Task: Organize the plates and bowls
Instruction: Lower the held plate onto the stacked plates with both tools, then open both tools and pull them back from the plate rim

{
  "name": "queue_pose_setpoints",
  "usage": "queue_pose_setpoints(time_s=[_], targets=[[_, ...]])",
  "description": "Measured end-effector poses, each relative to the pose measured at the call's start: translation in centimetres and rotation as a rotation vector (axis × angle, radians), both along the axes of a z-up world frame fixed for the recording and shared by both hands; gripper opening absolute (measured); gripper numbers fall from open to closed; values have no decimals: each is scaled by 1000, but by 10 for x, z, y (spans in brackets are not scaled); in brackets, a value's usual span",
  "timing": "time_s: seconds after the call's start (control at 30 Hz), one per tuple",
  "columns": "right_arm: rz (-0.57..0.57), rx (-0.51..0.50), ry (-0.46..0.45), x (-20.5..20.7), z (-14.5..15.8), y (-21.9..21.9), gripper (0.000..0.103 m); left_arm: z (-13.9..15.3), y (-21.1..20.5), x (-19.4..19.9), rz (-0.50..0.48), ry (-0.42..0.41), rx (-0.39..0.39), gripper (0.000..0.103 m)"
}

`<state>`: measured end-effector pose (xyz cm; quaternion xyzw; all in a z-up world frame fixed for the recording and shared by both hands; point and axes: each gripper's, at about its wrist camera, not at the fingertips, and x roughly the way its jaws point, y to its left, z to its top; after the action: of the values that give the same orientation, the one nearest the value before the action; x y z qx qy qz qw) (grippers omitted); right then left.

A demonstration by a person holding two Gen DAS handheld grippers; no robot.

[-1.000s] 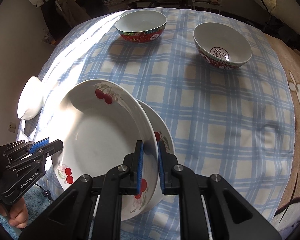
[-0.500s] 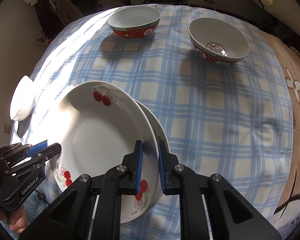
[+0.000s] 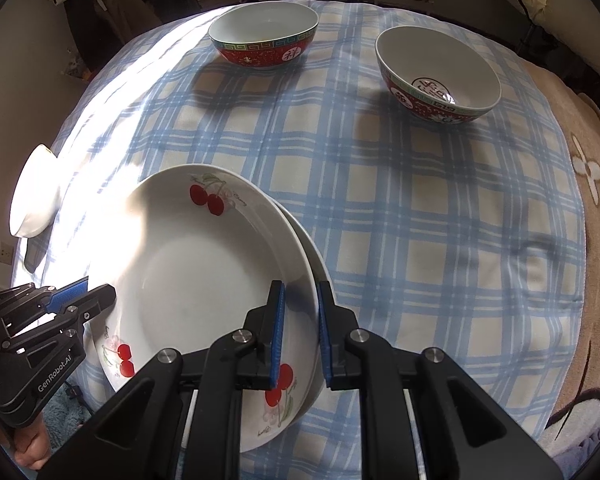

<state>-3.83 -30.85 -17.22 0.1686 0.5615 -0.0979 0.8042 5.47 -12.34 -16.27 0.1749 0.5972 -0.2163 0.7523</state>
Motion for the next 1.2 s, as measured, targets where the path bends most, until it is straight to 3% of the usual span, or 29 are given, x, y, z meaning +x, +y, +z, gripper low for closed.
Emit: queue_pose_setpoints(time_s=[0.47,0.87,1.0,1.2], targets=[[11,-11,4,2,-1,4,25,0,3,2,21,11,-21,17],[-12,14,-8,-3,2,-3,25,2,1,-2,0,1,-20,17],[-15,-55,16,-4,2,-1,26,2,0,-4,1,3,-14,17],[-23,-29,17,-6,0,-2,26,3,0,-5,2,3,-16,19]])
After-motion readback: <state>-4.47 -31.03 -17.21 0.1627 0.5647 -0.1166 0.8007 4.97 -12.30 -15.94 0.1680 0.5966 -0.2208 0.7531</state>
